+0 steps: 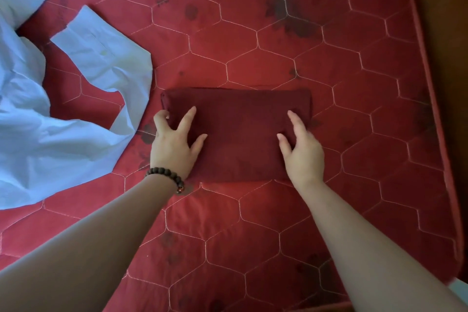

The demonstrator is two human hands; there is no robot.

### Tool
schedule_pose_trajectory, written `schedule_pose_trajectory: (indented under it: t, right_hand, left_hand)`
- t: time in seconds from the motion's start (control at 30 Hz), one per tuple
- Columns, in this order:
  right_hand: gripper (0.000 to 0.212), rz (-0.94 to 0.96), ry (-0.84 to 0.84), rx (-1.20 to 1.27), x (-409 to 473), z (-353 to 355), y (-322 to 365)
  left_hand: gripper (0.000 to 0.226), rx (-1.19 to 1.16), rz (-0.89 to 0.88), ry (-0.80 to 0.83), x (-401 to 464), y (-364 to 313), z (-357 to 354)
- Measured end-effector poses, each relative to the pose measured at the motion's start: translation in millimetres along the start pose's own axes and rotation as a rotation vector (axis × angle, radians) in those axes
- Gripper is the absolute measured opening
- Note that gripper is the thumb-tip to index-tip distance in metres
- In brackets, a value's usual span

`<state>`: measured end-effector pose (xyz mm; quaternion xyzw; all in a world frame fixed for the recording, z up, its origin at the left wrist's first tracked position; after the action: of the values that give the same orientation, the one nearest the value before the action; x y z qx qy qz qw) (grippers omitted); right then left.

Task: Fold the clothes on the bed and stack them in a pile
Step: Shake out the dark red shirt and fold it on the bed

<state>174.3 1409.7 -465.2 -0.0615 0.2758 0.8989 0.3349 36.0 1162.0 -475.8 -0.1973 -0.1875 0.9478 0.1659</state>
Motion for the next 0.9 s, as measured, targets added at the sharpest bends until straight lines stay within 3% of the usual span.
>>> schedule_pose_trajectory:
  t: [0.17,0.57,0.77,0.9]
  right_hand:
    - [0.048,-0.031,0.063,-0.137,-5.0,13.3,-31.1]
    - [0.049,-0.419,-0.037,-0.254,-96.4,84.4,-212.1]
    - [0.05,-0.514,-0.02,-0.272,-126.5,99.0,-267.6]
    - [0.05,-0.52,-0.051,-0.277,-134.2,100.1,-270.6]
  left_hand:
    - [0.059,0.049,-0.067,0.066,-8.5,-33.2,-15.1]
    - [0.067,0.291,-0.361,0.393,-44.7,-205.7,-116.5]
    - [0.068,0.32,-0.467,0.432,-71.9,-244.4,-151.3]
    - [0.069,0.383,-0.503,0.351,-75.4,-242.7,-149.5]
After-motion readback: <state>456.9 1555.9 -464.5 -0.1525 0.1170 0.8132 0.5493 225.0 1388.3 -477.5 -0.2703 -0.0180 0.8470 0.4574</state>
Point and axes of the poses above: each hand's wrist, its own x-axis towards the middle knuckle, its own z-axis out of the back of the hand, y = z × x, the point moved 9 cm from there along x, towards the middle knuckle, and after that the axes turned 8 degrees about y, right-handed, at the moved point
